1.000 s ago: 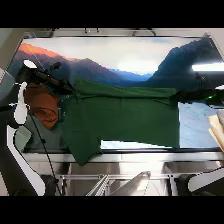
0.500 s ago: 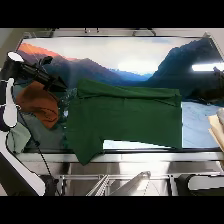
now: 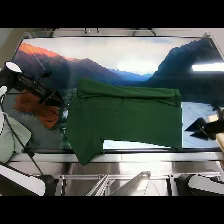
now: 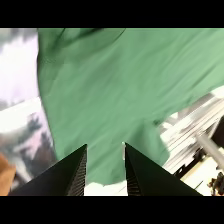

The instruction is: Fold the shirts.

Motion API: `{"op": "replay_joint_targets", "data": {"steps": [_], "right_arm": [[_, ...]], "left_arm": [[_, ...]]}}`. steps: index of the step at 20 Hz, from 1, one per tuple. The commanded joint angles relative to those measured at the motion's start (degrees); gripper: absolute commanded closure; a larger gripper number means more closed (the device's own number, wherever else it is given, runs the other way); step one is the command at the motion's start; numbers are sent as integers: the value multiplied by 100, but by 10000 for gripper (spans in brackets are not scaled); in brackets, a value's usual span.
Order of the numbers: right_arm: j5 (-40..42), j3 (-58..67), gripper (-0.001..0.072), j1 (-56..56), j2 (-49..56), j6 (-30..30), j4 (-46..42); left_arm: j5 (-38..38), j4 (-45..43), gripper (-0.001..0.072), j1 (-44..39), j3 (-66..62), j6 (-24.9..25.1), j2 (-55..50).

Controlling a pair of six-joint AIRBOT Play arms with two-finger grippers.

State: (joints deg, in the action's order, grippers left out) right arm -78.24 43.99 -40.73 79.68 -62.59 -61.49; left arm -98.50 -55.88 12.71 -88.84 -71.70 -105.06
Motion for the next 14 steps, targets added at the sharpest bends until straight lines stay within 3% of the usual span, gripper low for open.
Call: {"op": "replay_joint_targets", "data": {"steps": [1,6,7,8,9,13,14], "right_arm": [[671,-1047,251,-66,-273,0,76],[1187,-1471,265,485,-199,413,732],[1263,-1458,400,516,-199,417,734],[1353,-1449,582,511,-205,431,785],[1403,-1449,689,509,-210,435,822],[1462,-1449,690,511,-210,433,824],[1467,-1449,689,511,-208,433,826]], "left_arm": [[291,-413,461,4,909,184,398],[638,-420,462,7,1814,334,748],[765,-415,462,7,1945,334,785],[955,-411,461,7,2094,334,826],[1119,-411,461,4,2225,334,835],[1366,-457,459,7,2588,339,828],[1419,-452,427,7,2653,343,828]]}}
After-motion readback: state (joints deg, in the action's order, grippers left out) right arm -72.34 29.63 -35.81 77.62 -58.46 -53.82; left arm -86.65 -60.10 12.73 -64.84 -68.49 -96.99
